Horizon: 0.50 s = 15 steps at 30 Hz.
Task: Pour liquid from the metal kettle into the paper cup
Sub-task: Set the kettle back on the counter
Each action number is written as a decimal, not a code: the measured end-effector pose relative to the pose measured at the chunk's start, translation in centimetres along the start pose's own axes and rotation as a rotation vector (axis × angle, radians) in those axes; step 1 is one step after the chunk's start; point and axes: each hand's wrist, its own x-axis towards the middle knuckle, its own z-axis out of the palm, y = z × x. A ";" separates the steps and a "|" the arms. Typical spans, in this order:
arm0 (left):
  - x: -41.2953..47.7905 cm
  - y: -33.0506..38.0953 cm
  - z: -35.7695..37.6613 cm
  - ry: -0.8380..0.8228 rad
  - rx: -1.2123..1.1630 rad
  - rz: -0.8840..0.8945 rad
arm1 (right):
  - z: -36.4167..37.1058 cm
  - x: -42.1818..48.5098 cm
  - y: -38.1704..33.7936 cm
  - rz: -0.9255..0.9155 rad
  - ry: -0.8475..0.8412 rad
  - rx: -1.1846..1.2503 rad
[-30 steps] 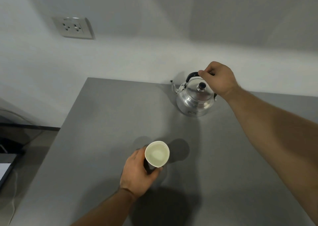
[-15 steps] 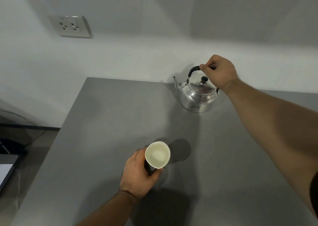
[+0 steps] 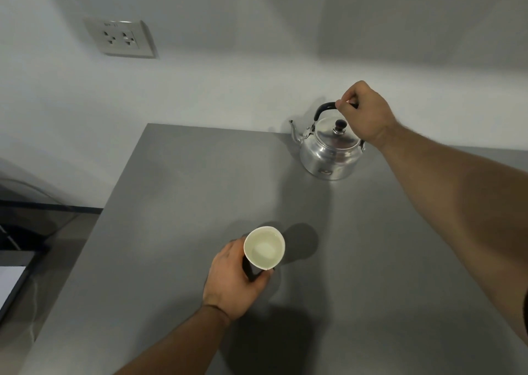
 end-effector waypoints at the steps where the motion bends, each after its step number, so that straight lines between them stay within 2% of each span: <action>1: 0.0 0.0 0.0 0.003 0.004 -0.002 | -0.1 -0.2 -0.2 -0.021 0.019 -0.013; 7: 0.0 0.2 -0.1 0.002 0.003 -0.020 | -0.8 -2.0 -0.9 -0.182 0.116 -0.102; 15: 0.3 0.0 -0.2 -0.057 -0.021 -0.088 | -0.4 -8.2 -2.0 -0.223 0.111 -0.089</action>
